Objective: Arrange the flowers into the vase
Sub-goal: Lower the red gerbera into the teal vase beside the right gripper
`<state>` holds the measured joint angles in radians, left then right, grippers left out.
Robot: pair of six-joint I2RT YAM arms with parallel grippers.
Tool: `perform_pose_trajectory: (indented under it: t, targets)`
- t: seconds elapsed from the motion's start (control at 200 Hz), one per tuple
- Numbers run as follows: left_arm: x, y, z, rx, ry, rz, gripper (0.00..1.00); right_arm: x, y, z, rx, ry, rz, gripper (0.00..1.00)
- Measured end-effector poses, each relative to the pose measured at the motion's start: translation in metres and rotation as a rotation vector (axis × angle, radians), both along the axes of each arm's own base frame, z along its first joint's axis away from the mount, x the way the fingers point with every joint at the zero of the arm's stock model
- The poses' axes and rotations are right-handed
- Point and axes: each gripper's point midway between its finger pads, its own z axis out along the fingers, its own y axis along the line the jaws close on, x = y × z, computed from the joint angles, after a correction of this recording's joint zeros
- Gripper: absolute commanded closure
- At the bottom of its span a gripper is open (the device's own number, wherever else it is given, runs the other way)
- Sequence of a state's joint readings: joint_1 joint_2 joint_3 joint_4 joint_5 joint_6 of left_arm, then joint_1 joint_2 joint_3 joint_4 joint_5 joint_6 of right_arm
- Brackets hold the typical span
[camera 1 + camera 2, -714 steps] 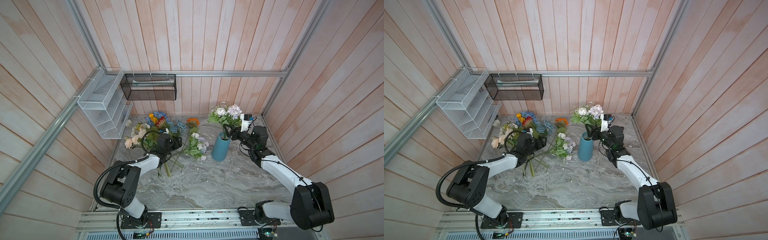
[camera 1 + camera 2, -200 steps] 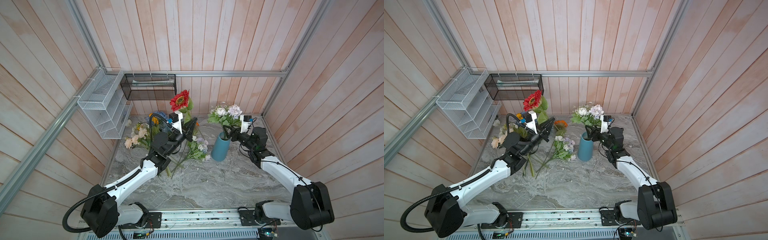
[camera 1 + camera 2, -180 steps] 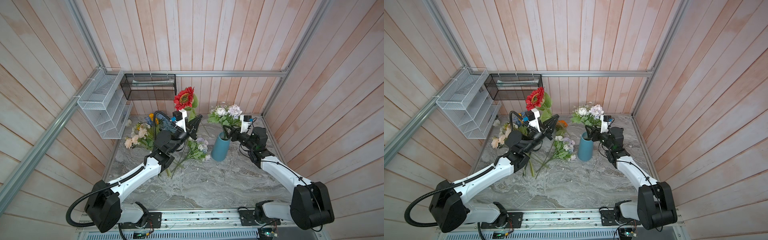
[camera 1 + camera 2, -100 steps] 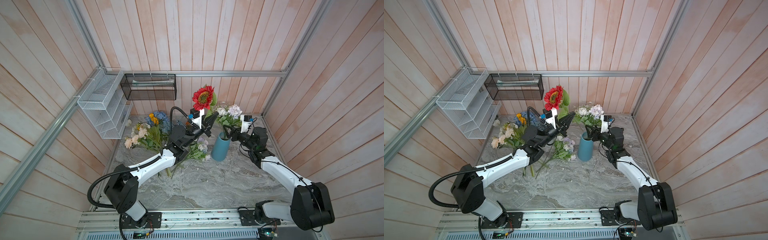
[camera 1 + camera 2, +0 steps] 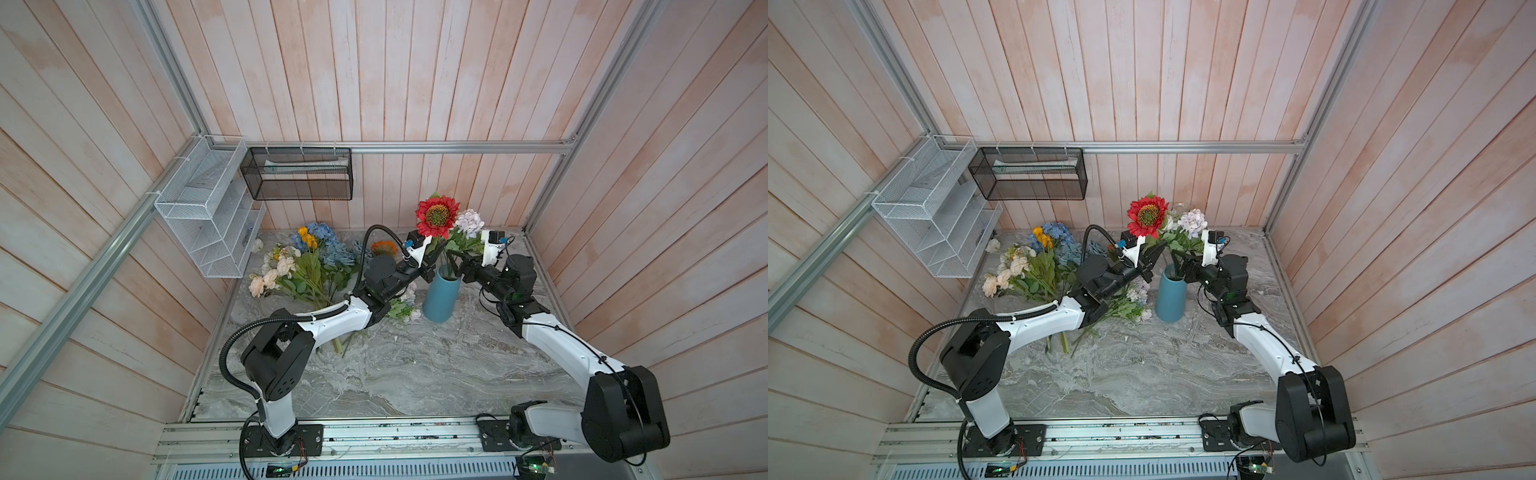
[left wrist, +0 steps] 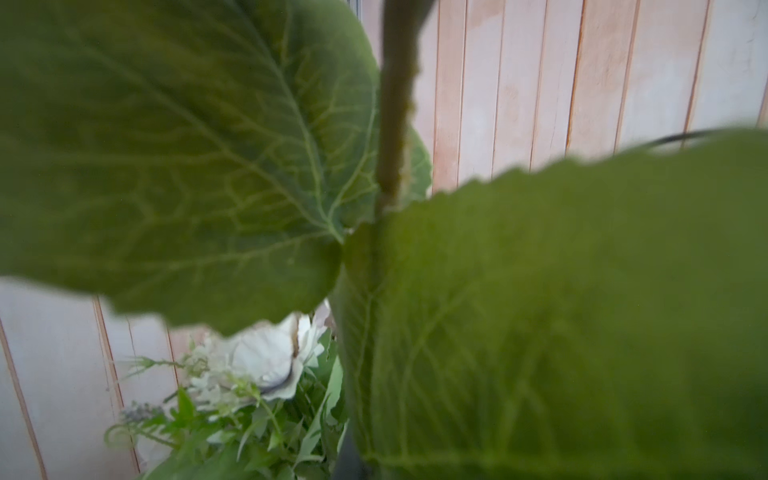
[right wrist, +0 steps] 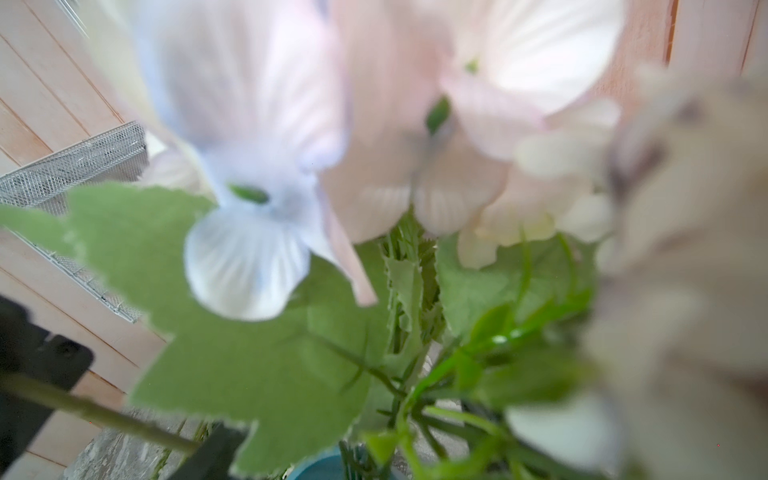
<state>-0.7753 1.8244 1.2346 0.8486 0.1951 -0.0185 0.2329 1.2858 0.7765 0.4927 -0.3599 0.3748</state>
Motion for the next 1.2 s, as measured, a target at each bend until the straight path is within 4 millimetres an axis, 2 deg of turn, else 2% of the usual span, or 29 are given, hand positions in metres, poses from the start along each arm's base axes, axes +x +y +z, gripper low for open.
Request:
perform_pose_trajectory:
  t: [0.185, 0.545, 0.615, 0.68, 0.735, 0.745, 0.82, 0.93, 1.085, 1.2]
  targets:
    - [0.007, -0.007, -0.022, 0.044, 0.045, 0.001, 1.0, -0.004, -0.001, 0.004, -0.009, -0.016, 0.001, 0.3]
    - [0.008, -0.02, -0.058, 0.118, 0.128, -0.021, 0.98, -0.011, -0.006, -0.007, -0.046, 0.004, -0.009, 0.3]
    - [0.005, -0.023, -0.061, 0.127, 0.136, -0.028, 0.91, -0.012, -0.006, -0.009, -0.049, 0.01, -0.013, 0.3]
    - [0.002, -0.025, -0.063, 0.136, 0.139, -0.032, 0.77, -0.011, -0.007, -0.011, -0.053, 0.014, -0.017, 0.3]
    - [0.003, -0.024, -0.066, 0.142, 0.152, -0.029, 0.56, -0.011, -0.01, -0.012, -0.058, 0.017, -0.027, 0.3]
    - [0.003, -0.024, -0.066, 0.143, 0.151, -0.029, 0.49, -0.011, -0.01, -0.012, -0.059, 0.017, -0.027, 0.3]
    - [0.005, -0.023, -0.071, 0.153, 0.174, -0.025, 0.3, -0.01, -0.014, -0.015, -0.067, 0.024, -0.045, 0.3]
    - [0.002, -0.019, -0.076, 0.167, 0.219, -0.025, 0.28, -0.011, -0.015, -0.018, -0.073, 0.036, -0.05, 0.3]
    - [-0.012, -0.008, -0.082, 0.201, 0.276, -0.028, 0.28, -0.014, -0.011, -0.014, -0.067, 0.027, -0.024, 0.29]
    - [-0.019, 0.0, -0.078, 0.208, 0.298, -0.017, 0.28, -0.02, -0.005, -0.011, -0.061, 0.019, 0.013, 0.27]
